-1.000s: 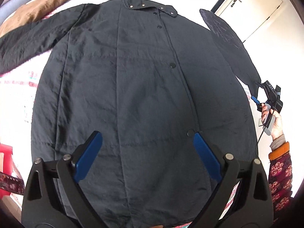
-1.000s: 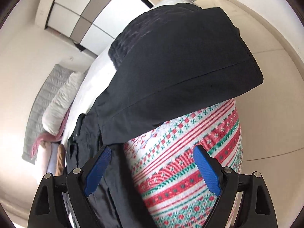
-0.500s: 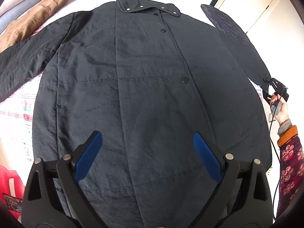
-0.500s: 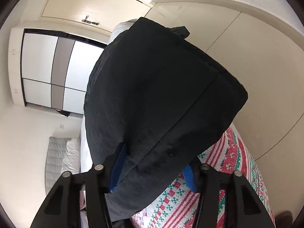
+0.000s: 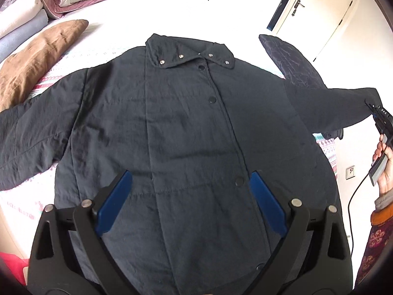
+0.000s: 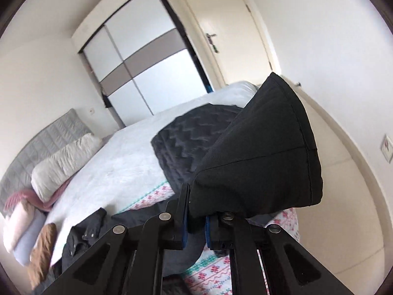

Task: Fold large clothes
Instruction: 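Grasp the sleeve with the right gripper and fold it across the coat body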

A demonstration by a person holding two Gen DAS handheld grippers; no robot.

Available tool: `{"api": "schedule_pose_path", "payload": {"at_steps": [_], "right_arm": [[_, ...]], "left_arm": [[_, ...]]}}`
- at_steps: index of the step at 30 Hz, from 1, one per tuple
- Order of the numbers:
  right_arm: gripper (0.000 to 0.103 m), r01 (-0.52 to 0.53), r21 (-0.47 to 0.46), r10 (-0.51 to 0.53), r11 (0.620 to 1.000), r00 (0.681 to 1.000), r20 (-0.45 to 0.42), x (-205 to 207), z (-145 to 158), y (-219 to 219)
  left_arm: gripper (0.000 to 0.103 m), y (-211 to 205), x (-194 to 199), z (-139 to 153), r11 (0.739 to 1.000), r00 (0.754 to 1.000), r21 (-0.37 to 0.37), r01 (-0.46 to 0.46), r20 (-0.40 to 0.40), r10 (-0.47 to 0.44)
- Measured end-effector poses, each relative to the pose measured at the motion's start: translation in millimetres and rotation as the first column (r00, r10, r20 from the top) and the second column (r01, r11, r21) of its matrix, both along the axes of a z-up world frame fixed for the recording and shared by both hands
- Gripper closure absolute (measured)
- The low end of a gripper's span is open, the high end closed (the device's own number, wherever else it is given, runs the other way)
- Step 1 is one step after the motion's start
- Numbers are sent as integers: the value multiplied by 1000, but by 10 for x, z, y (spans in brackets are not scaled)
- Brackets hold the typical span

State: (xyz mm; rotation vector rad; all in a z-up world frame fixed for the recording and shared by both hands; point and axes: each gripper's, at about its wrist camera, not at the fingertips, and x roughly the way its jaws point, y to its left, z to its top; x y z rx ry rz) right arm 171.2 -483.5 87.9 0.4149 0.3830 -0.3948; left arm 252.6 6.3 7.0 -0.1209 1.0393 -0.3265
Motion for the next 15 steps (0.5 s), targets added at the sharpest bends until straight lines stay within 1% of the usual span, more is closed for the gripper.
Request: {"api": "schedule_pose_path", "payload": {"at_steps": [3,6,8,11,12,13,14,15], "right_arm": [[94,-132,-117,132,984,991,-8,220,259,602],[94,-280,-210,274,937,960,-57,552,358,1246],[94,-376,-232,364,897,927,-93,723,330,1658],[93,-506,-217,484,835,862,-147,950,152,2159],[89,-558,-189,535,808,829,-162,1017,72,2275],[85,-618,-147,595,772,785,-175,1125,-40,2347],[81,-702,-76,684,708,709,-174,1196,-137,2451],[73,-768,-10,757,641,634,-160,1008,-212,2506]], "left_arm": [[6,-21,233,-23,998,1000,-70,1,22,1],[6,-1,402,-94,984,996,-179,-11,83,26],[6,-1,519,-204,972,996,-234,-20,83,40],[6,-33,664,-401,955,997,-297,-15,64,36],[6,-43,697,-463,949,998,-314,-8,55,27],[6,-51,724,-522,945,999,-326,-4,46,20],[6,-53,735,-569,943,999,-334,-2,40,16],[6,-49,747,-603,941,999,-337,-2,38,15]]}}
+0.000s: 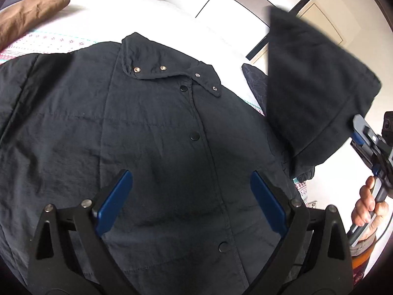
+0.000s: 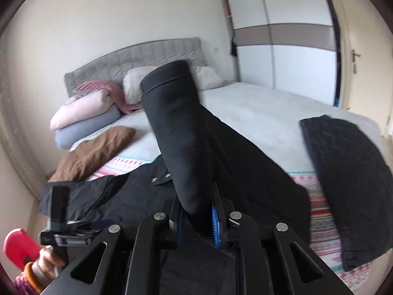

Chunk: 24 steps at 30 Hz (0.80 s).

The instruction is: Fold large clothes

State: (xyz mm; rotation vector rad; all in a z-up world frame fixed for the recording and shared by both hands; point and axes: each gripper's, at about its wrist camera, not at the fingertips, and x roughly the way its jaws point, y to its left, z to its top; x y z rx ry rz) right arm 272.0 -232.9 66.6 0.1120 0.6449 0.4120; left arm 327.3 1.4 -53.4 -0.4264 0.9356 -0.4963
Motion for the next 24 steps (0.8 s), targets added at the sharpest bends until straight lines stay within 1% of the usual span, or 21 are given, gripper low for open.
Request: {"api": "schedule_pose_path", "payload": {"at_steps": [1,2,3,5,7,10,11,13,14,15,17,18,19,21,22,23,24], "right_arm": [[61,-64,48,66,997,997,-31,30,-69,52],[55,-84,67,86,994,996,-34,48,-107,78],[48,-80,66,81,995,996,-23,47,-120,77],[46,-32,60,32,998,999,-6,56,-129,-37],[45,80,60,-80,995,997,-15,118,-154,-287],[45,242,53,-240,969,970,-51,186,-273,-784],[45,293,44,-290,955,955,-60,195,-345,-914],[45,371,38,-367,928,927,-79,188,-448,-1237],[45,394,43,-389,918,917,-86,90,-524,-1392],[45,411,49,-405,910,909,-95,82,-603,-1468],[46,445,41,-438,894,891,-119,66,-766,-1572],[46,458,30,-450,889,883,-133,59,-853,-1600],[46,465,14,-458,885,876,-151,79,-958,-1588],[46,488,-44,-487,872,852,-194,151,-1231,-1576],[46,500,-96,-509,860,834,-211,188,-1361,-1548],[46,502,-151,-524,852,824,-218,203,-1468,-1523],[46,495,-192,-527,848,827,-195,185,-1491,-1461]], "left_arm": [[6,11,13,-22,1000,1000,-1,-1,-1,1],[7,28,26,-35,1000,1000,-1,-4,-1,4],[7,47,41,-38,1000,1000,-3,-9,2,9],[8,82,76,-29,1000,1000,-21,-16,5,16],[8,71,136,-30,999,1000,-32,-20,-7,19],[21,-103,289,-79,999,999,43,-13,-34,14],[31,-203,342,-106,997,999,73,0,-44,3],[57,-418,438,-188,990,997,137,35,-77,-25],[84,-520,478,-243,983,996,179,48,-87,-33],[85,-587,476,-267,973,997,228,34,-74,-18],[85,-648,427,-289,955,999,297,-16,-32,27],[83,-666,408,-324,943,998,329,-40,-23,50],[83,-684,376,-349,939,998,339,-52,-7,57],[82,-728,302,-349,925,998,375,-58,38,47],[81,-753,267,-327,918,998,394,-51,47,35],[72,-766,239,-295,905,998,423,-47,47,30],[51,-765,211,-245,889,999,455,-47,40,32]]}}
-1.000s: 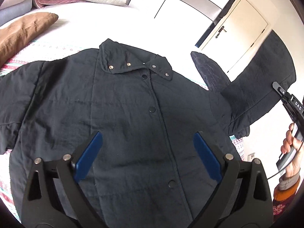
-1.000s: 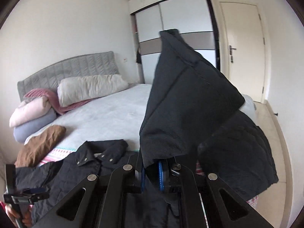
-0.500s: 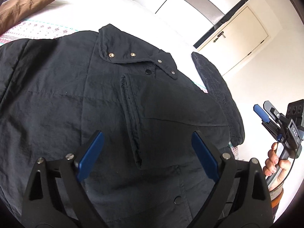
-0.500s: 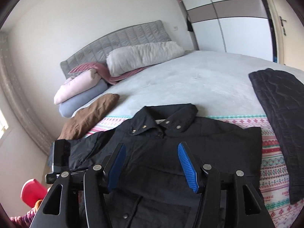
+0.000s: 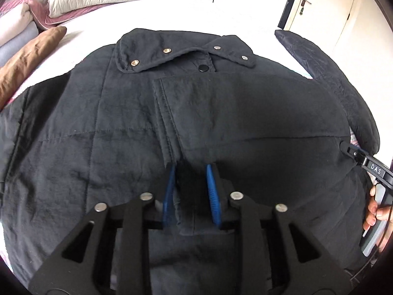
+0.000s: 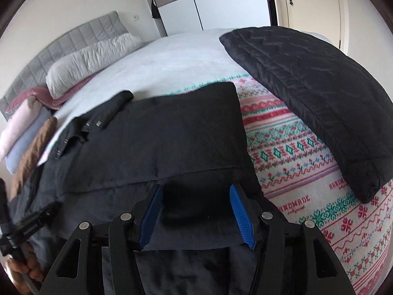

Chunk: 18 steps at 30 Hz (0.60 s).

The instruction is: Fold large clothes

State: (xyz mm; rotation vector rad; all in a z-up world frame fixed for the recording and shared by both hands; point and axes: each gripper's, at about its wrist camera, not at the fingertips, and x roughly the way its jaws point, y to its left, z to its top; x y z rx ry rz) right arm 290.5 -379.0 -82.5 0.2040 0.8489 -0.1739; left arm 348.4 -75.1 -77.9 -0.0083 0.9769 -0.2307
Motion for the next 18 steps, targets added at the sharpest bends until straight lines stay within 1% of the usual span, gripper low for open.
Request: {"api": "schedule_pose_path", "payload": {"at_steps": [1,2,4,6,7,9,11,13,16,18], "right_arm": [[46,-1,-45,2,999,1000,11,-19,24,56],[45,4,-63,-3,998,1000,9,-39,70,94],[45,12,-46,-11,999,1000,15,-96,179,133],[42,2,-2,-2,1000,999,37,-190,314,197],[36,-6,13,5,1000,999,44,-239,375,245],[30,-25,18,24,1000,998,58,-359,506,388],[26,-73,16,71,997,994,81,-472,611,561],[22,-140,6,139,990,987,79,-512,701,749],[20,-224,4,222,975,970,102,-594,791,1003],[17,-258,25,254,966,962,95,-630,783,1125]], "left_arm": [[40,25,-33,64,1000,1000,23,-6,-9,6],[26,79,-91,147,1000,1000,17,-13,-1,14],[22,280,-255,339,999,999,-33,-27,38,29],[16,494,-390,468,996,997,-69,-59,39,61],[15,611,-455,521,993,996,-81,-83,33,85],[14,851,-593,593,986,990,-101,-136,22,139],[12,1106,-730,628,975,981,-113,-192,8,194],[11,1376,-844,630,962,969,-119,-246,-3,247],[10,1794,-992,609,929,934,-100,-357,-5,358],[10,2059,-1016,557,895,901,-106,-434,-20,434]]}}
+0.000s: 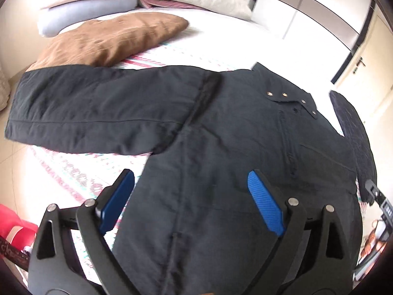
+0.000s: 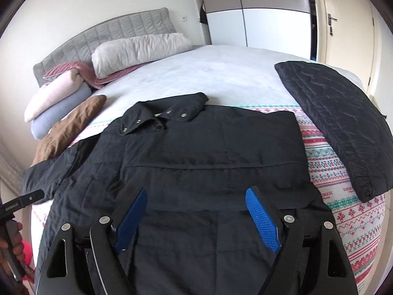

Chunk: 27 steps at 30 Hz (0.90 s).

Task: Fold large clothes
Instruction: 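Grasp the other sleeve with the left gripper and fold it across the coat body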

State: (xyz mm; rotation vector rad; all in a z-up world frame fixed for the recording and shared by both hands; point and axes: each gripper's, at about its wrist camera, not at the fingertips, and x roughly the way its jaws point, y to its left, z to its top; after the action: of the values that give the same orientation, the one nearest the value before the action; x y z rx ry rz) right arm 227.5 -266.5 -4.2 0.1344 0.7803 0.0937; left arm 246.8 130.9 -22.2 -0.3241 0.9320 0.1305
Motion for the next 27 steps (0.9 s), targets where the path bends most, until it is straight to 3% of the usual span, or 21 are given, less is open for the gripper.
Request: {"api": "schedule_pose_path", "payload": {"at_steps": [4,6,8,14,19,22,24,27], "right_arm": [[16,-22,-26,20,999,996,-81,-13,-93,194],[16,-26,-62,20,998,995,-97,-61,-116,266],[16,-44,-91,35,995,994,-99,-167,-120,321],[16,-50,-104,38,993,993,-115,-422,-214,341],[16,-43,-61,35,997,991,-131,-344,-285,366],[16,-54,-60,44,997,987,-154,-309,-361,375],[16,-47,-64,36,997,985,-169,-289,-398,347],[16,-32,-43,24,999,986,-165,-269,-386,266]], "left_arm": [[10,569,-26,-134,987,988,-38,-154,-29,153],[10,861,-44,-188,967,968,-19,-252,-16,252],[10,1163,-80,-273,944,945,-53,-327,-2,327],[10,1897,-205,-673,876,894,-203,-437,3,447],[18,2166,-280,-898,821,841,-259,-508,55,538],[39,2193,-262,-874,825,834,-263,-501,110,541],[72,2176,-242,-865,834,842,-276,-479,124,525],[92,2125,-275,-721,846,841,-255,-469,164,516]]}}
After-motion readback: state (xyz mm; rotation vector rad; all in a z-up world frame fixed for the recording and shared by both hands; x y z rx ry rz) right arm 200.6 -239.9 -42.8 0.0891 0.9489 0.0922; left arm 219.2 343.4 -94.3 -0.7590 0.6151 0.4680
